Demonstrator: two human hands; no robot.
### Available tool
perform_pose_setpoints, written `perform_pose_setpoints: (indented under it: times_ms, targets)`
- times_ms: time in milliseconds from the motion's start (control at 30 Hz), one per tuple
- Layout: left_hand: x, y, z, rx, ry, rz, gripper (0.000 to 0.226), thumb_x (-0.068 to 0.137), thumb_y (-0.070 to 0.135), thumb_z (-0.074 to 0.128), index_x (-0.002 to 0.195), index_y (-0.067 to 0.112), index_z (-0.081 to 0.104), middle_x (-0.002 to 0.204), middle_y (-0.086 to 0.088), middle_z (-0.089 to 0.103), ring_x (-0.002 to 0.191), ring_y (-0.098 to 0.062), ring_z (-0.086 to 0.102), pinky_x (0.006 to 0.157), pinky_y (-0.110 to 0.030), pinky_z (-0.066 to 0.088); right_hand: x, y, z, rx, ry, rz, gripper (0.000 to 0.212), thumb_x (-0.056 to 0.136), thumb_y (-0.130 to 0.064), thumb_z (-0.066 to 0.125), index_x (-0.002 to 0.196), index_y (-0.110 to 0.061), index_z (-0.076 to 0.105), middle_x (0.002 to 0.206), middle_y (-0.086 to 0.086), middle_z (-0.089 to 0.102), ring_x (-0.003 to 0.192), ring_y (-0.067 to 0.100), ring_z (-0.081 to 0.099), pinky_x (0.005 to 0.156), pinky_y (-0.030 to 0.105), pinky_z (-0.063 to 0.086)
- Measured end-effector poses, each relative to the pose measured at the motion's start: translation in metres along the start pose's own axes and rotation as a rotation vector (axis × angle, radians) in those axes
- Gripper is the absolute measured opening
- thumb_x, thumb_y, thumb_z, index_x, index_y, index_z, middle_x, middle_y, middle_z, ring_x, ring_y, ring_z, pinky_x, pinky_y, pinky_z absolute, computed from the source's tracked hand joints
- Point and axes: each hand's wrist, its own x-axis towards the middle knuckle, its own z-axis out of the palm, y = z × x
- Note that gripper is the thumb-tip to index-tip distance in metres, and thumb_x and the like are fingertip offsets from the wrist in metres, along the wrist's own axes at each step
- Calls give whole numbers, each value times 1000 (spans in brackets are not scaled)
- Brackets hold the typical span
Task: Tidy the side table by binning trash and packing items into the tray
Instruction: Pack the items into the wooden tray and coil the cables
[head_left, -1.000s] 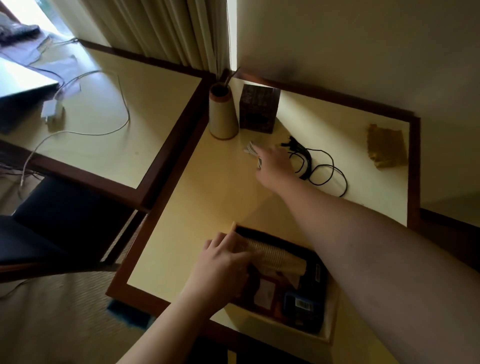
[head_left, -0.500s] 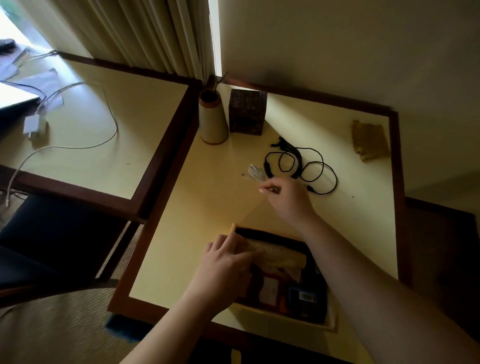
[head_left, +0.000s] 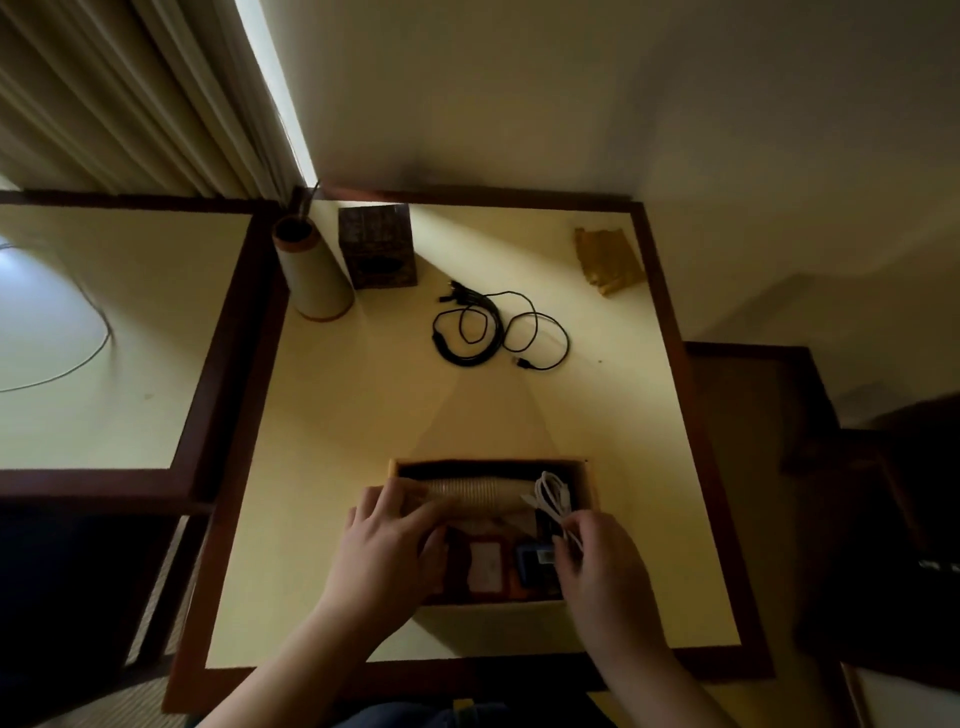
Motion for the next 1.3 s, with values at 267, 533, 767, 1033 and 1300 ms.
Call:
perform_pose_setpoints:
  times_ms: [267,533,767,1033,1300]
  targets:
    - [1,-3,-2,28,-55,23,41,94,43,63,134,50,58,133,4,49,113,-24,46,88,-42,52,3,-4,4,-354,127,-7,24,84,-30,80,103,-20,70,94,0,58,88,23,52,66,34,44]
    - [-3,-6,2,46,-78,17,49,95,48,60,143,50,51,139,4,46,120,-24,43,91,-41,50,19,-9,0,-388,102,-58,19,90,-44,70,92,-26,64,83,-7,63,79,22,58,64,36,38]
    - [-4,-3,2,16,-66,-1,48,94,45,63,141,51,52,137,4,47,118,-23,44,91,-40,52,49,-2,-7,-397,84,-43,22,90,-42,69,80,-26,57,76,-7,56,74,21,54,64,37,40]
    - [-2,-3,6,9,-56,-28,44,95,46,61,138,52,54,134,4,48,115,-22,45,89,-39,50,49,4,-2,-395,-48,-182,16,85,-37,77,86,-29,64,85,-8,57,80,20,55,63,36,40]
    - [0,1,4,2,-36,-63,37,95,47,58,131,53,58,131,6,49,113,-20,46,88,-39,50,135,-45,-33,-23,-60,-274,17,91,-34,67,81,-26,56,76,-12,53,75,9,49,61,21,42]
